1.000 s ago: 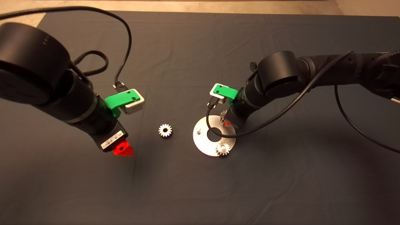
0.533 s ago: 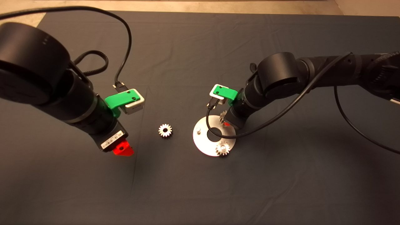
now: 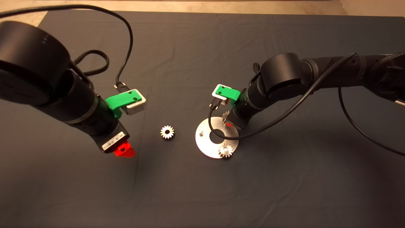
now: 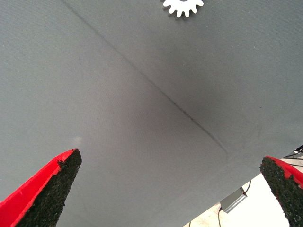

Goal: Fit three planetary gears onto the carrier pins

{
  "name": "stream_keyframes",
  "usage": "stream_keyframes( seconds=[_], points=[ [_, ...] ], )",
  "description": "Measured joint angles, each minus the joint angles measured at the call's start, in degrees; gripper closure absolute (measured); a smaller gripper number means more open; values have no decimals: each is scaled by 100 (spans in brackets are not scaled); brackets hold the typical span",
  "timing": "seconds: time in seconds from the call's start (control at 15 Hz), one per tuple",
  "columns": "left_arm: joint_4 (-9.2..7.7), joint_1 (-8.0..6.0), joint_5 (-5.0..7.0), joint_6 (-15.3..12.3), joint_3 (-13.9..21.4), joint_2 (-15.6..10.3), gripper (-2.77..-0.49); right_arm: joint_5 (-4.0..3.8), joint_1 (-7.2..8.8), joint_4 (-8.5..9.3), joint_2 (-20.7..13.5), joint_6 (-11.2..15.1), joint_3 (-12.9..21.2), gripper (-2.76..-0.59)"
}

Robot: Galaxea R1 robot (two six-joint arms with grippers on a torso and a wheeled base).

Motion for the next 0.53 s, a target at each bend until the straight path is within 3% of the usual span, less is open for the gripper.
stream_keyframes(
  seconds=[0.53],
  points=[
    [0, 0, 0, 0, 0, -3, -277, -18, -183, -115, -2, 7, 2, -87]
  ],
)
